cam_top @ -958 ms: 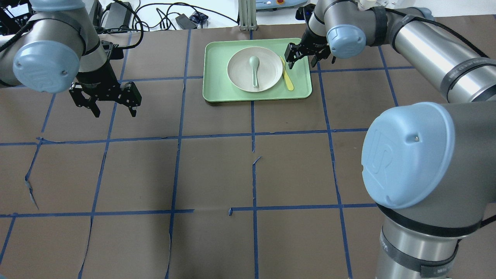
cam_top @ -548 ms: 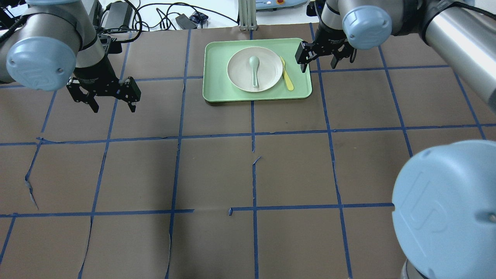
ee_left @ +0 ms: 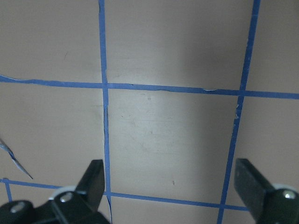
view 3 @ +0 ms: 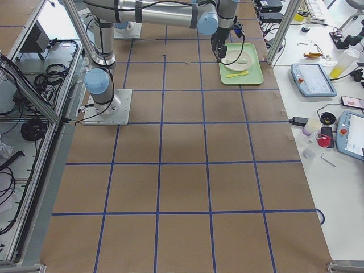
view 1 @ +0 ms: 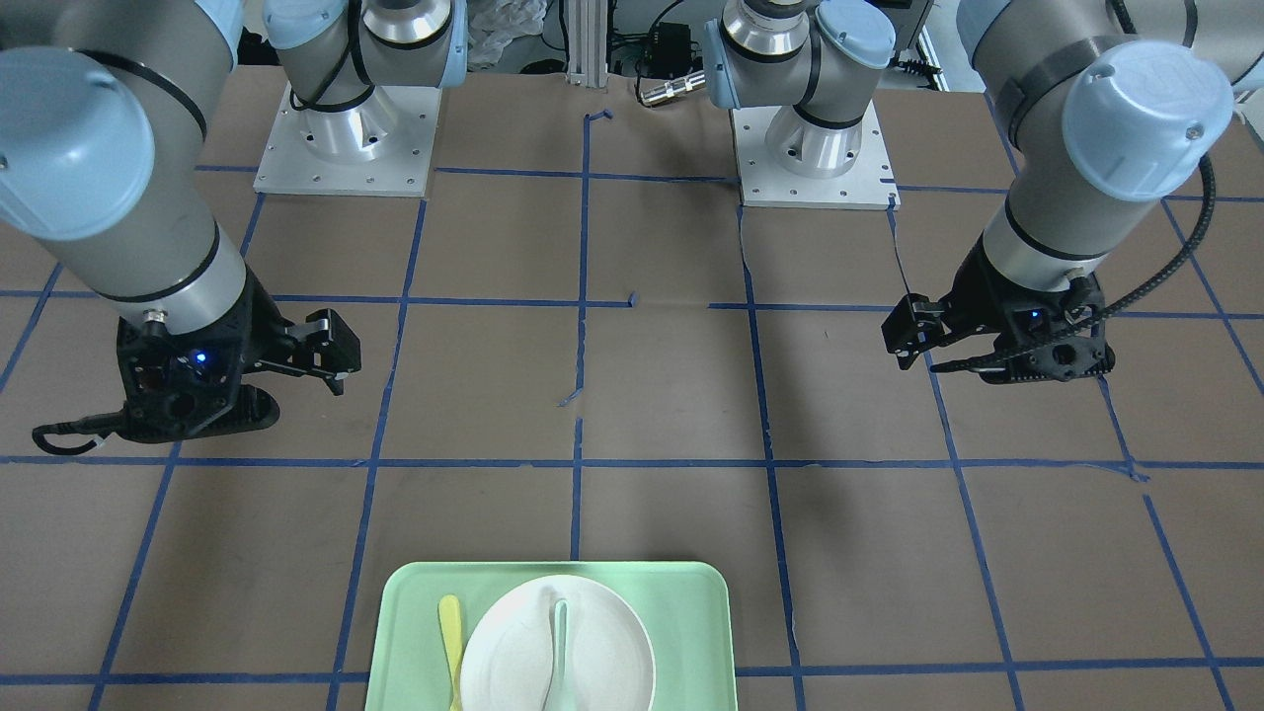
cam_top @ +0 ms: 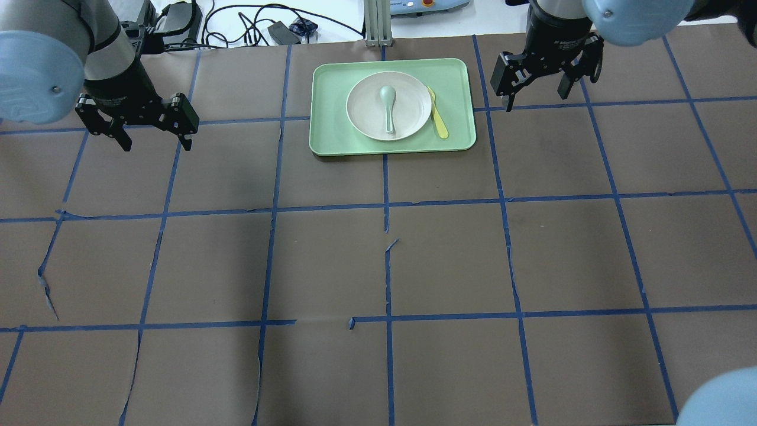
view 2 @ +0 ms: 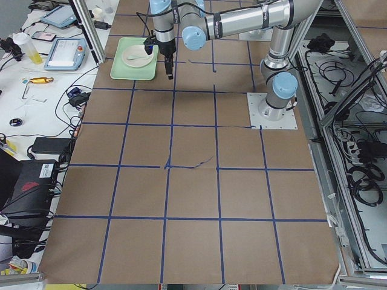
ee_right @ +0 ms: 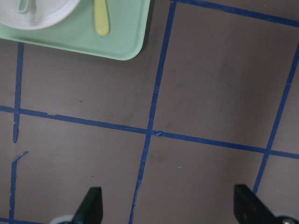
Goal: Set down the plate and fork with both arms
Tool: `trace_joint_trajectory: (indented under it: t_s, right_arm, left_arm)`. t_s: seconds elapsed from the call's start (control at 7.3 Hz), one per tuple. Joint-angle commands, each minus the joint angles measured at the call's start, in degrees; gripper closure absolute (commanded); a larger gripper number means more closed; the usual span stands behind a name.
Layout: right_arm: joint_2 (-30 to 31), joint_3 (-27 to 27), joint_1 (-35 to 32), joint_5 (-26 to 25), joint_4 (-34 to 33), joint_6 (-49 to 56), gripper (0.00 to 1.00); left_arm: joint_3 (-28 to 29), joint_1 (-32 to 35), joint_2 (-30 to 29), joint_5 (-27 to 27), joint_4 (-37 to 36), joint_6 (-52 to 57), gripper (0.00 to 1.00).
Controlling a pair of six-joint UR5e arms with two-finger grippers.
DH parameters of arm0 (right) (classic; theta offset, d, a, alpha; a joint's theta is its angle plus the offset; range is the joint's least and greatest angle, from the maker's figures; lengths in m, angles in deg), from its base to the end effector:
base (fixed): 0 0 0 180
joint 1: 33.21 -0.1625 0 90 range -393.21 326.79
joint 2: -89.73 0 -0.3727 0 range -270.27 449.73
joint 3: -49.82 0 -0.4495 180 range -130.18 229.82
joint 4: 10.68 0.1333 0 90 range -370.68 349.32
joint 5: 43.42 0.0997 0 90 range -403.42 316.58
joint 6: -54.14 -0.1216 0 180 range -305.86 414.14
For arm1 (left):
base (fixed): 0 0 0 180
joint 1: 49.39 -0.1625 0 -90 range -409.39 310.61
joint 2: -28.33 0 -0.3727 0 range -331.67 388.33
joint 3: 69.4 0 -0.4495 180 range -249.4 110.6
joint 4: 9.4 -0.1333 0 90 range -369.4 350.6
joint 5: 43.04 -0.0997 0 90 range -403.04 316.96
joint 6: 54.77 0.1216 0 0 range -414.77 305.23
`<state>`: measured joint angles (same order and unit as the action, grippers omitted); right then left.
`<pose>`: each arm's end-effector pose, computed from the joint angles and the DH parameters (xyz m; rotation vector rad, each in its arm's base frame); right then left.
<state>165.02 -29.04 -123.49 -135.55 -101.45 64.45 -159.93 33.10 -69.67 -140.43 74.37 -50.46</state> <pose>0.1319 -0.6363 0.3688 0.2882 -3.0944 -0.0807 -0.0394 -0.6015 0.3404 -0.0803 3.0153 0.0803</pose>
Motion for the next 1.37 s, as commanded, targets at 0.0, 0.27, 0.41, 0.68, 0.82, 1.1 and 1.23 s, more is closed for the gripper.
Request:
trace_joint_trajectory:
  t_s: [0.0, 0.27, 0.41, 0.68, 0.82, 1.1, 1.23]
  right_arm:
    - [4.0, -0.2, -0.2, 0.5, 5.8, -0.8, 0.00]
    - [5.3, -0.4, -1.1, 0.6, 7.9, -2.7, 0.00]
    - [5.5, -0.7, -1.3, 0.7, 8.0, -2.8, 0.00]
    - [5.7, -2.6, -1.3, 2.9, 7.7, -2.8, 0.00]
    - [5.7, -2.8, -1.3, 2.9, 7.4, -2.8, 0.00]
    - [5.7, -2.7, -1.3, 2.7, 7.3, -2.8, 0.00]
    - [5.8, -2.4, -1.3, 2.5, 7.4, -2.8, 0.00]
  left_arm:
    - [0.7, 0.7, 0.6, 2.3, 1.8, -1.0, 0.00]
    - [2.1, 2.6, 0.4, 9.3, 2.9, -6.4, 0.00]
    - [2.2, 3.6, 1.3, 6.3, 4.0, -6.4, 0.00]
    - [2.9, 5.2, 1.9, 5.2, 3.6, -5.9, 0.00]
    - [2.9, 6.6, 2.9, 5.4, 3.5, -5.7, 0.00]
    - [3.0, 8.7, 3.7, 5.1, 3.9, -5.8, 0.00]
    - [3.0, 8.7, 3.7, 5.0, 3.9, -5.8, 0.00]
